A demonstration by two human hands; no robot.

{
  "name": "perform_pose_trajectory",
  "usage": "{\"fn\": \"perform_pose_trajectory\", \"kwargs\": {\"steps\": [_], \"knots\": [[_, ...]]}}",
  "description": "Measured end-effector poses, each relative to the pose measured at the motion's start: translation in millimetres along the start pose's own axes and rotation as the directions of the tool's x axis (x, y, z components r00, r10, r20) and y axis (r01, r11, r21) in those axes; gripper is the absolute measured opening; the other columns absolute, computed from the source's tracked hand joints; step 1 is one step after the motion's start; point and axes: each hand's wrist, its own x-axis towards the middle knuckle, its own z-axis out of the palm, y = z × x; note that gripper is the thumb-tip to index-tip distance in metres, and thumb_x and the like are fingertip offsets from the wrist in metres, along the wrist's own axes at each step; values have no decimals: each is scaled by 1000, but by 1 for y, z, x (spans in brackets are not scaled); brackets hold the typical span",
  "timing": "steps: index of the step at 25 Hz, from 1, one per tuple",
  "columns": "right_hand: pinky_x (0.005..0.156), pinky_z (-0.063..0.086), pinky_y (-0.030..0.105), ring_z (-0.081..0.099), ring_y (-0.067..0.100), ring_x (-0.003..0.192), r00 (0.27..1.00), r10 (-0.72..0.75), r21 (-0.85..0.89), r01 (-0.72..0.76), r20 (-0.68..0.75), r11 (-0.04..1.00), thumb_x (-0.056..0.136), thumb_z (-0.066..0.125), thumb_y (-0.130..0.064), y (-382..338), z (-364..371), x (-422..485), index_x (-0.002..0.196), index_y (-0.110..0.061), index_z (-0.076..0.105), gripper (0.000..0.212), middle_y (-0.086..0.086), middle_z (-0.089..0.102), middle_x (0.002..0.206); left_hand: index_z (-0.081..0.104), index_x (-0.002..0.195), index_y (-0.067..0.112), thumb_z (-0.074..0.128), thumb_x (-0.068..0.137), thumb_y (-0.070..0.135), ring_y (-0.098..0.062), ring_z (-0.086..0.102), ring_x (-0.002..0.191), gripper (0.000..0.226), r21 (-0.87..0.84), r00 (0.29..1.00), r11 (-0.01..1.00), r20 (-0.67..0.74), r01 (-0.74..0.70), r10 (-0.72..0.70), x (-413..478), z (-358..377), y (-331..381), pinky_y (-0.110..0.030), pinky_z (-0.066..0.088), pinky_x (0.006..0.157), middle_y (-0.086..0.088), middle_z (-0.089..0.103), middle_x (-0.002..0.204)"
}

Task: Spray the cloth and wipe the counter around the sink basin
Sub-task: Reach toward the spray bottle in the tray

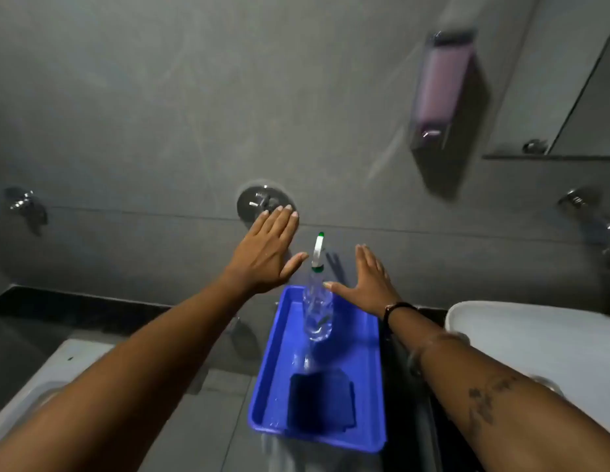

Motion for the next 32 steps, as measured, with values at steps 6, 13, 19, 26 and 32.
{"fn": "perform_pose_trajectory", "kwargs": {"steps": [6, 13, 19, 26, 32], "knots": [[124, 14, 41, 9, 23, 152, 986, 144, 121, -134, -81, 984, 54, 69, -77, -21, 70, 92, 154, -15, 2, 135, 5, 6, 165, 12, 155, 5, 21, 96, 61, -26, 8, 154, 82, -182, 981, 971, 140, 156, -131, -21, 108, -27, -41, 0, 125, -15, 12, 165], [70, 48, 19, 63, 32, 91, 898, 341, 505, -166, -278, 847, 84, 59, -20, -33, 102, 117, 126, -11, 50, 44, 16, 65, 105, 12, 156, 7, 28, 99, 56, -25, 7, 154, 77, -339, 956, 901, 202, 273, -213, -30, 144, -33, -42, 1, 125, -14, 12, 165], [50, 39, 10, 53, 25, 67, 855, 319, 545, -51, -409, 837, 80, 50, 2, -75, 62, 80, 119, -3, 56, 40, 17, 64, 89, 12, 155, 6, 28, 99, 54, -25, 9, 153, 76, -445, 887, 768, 218, 461, -406, -56, 127, -22, -46, 4, 125, -14, 13, 165], [53, 36, -1, 52, -16, 57, 823, 123, 500, 210, -554, 840, 71, 51, 0, -135, -12, -40, 96, -1, 61, 27, -9, 55, 71, 16, 155, 5, 31, 100, 51, -26, 13, 153, 73, -463, 942, 822, 118, 333, -315, -86, 88, 9, -46, 4, 125, -15, 16, 164], [63, 38, 24, 55, 24, 70, 895, 433, 542, -313, -106, 780, 79, 56, 0, -80, 68, -175, 86, -12, 62, 15, 7, 60, 80, 18, 155, 7, 27, 98, 57, -25, 13, 153, 77, -433, 929, 822, 152, 370, -338, -138, 64, 35, -46, 5, 125, -13, 18, 164]]}}
